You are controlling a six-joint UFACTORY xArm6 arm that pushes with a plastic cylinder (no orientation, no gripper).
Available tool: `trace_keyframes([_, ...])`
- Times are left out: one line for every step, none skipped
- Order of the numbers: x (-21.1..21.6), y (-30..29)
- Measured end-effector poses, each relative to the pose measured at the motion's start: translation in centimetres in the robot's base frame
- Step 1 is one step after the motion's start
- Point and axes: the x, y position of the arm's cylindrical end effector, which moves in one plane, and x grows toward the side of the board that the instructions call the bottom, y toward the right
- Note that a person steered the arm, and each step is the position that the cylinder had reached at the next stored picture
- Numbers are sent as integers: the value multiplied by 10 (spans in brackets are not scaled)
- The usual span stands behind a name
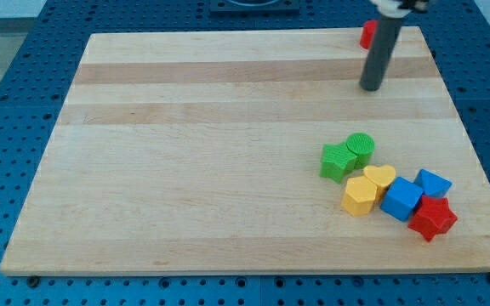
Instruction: Point your arm at the yellow heart
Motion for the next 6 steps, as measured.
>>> trace_keyframes([36, -31])
trace_keyframes([42, -31])
trace_keyframes([44, -8])
trace_keyframes([60, 20])
trace_keyframes([79, 44])
trace_keyframes([98, 54])
